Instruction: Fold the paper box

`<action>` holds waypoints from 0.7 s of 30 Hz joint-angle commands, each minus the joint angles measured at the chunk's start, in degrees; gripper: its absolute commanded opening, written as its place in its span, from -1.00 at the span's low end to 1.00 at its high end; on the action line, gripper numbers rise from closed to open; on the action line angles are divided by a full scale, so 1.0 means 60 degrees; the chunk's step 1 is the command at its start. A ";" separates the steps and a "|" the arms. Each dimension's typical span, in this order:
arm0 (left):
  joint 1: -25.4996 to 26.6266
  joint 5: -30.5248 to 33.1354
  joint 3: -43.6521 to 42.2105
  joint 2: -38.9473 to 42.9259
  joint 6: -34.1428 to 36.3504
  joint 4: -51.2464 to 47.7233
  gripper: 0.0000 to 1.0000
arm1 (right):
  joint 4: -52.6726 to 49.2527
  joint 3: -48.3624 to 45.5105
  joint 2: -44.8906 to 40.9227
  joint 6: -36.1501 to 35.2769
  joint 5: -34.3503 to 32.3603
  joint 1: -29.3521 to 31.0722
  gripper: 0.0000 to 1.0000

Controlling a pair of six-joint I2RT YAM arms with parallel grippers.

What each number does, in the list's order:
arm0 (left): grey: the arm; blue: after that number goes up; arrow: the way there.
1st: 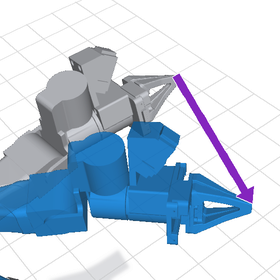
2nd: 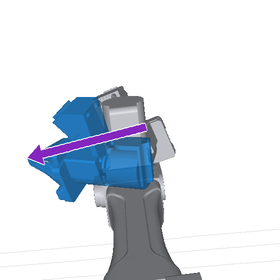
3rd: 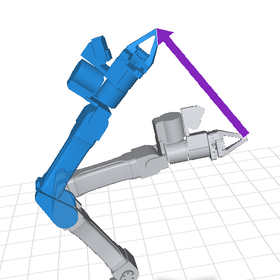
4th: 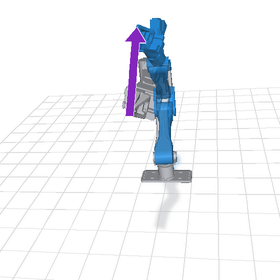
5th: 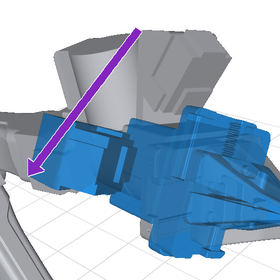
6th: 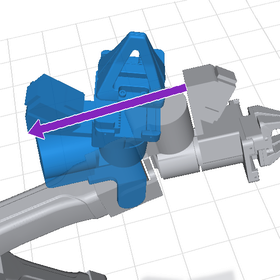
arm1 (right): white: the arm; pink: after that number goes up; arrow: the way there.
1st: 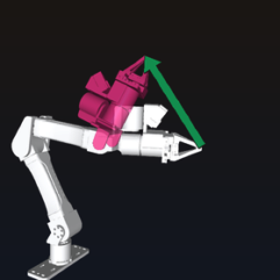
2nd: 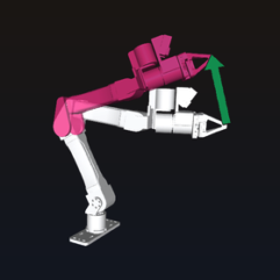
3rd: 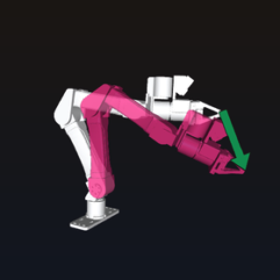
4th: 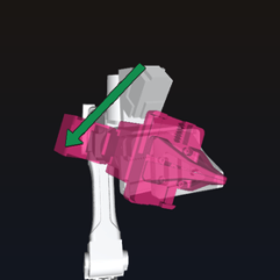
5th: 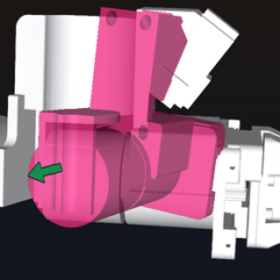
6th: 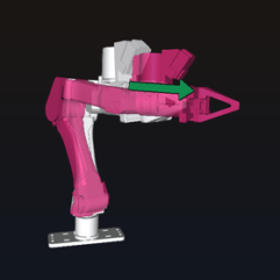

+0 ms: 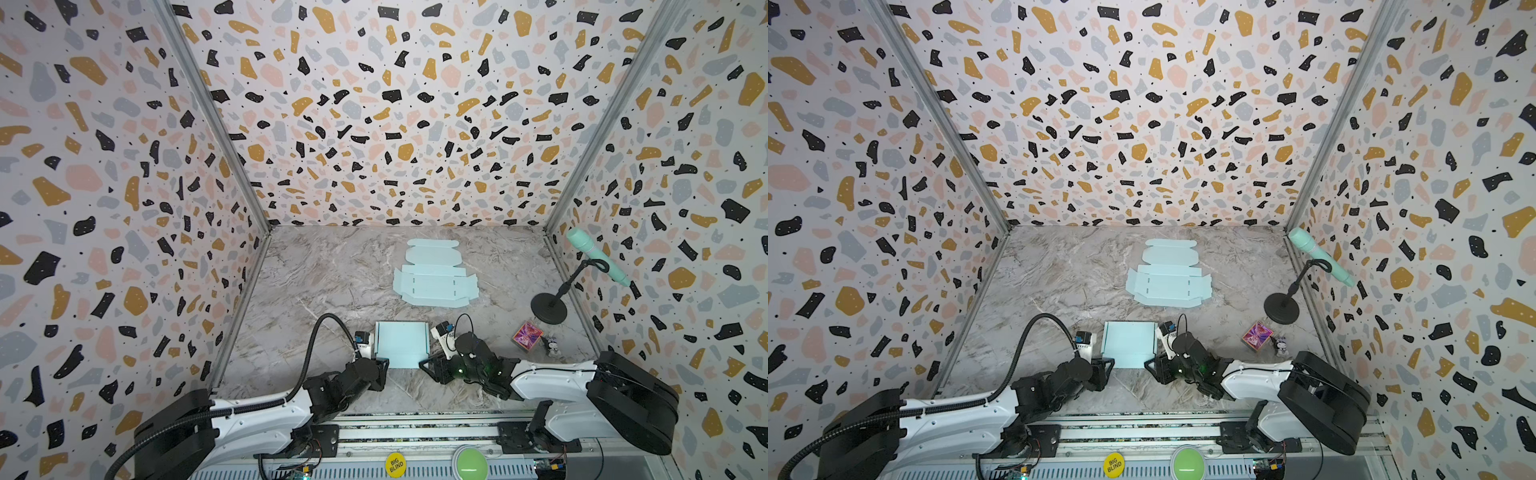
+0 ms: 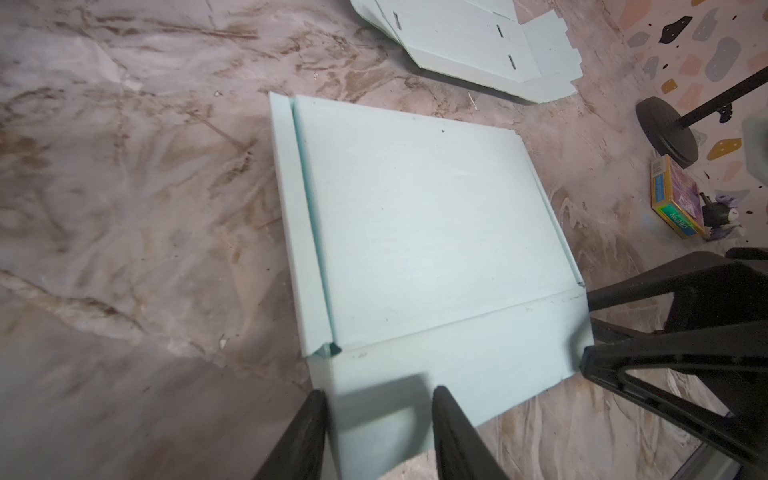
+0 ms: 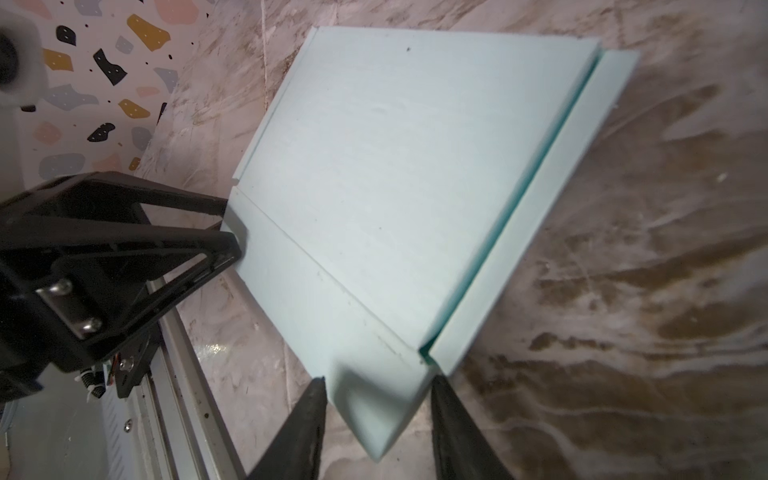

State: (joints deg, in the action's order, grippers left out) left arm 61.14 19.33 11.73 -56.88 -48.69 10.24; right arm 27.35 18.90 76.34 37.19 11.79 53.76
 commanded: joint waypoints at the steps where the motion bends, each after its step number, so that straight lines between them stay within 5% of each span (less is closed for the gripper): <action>1: 0.0048 -0.0008 0.0171 0.0025 0.0034 0.0518 -0.13 | 0.0523 0.0029 0.0036 0.0071 0.0225 0.0079 -0.15; 21: 0.0048 0.0811 -0.0138 -0.0085 0.0091 0.0510 -0.20 | 0.0195 -0.0296 -0.0346 0.0014 -0.0114 -0.0039 -0.13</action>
State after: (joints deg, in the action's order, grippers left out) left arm 61.21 22.63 11.70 -57.65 -48.71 11.42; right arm 28.53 17.34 76.14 37.23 11.73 53.74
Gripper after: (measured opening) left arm 0.401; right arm 0.437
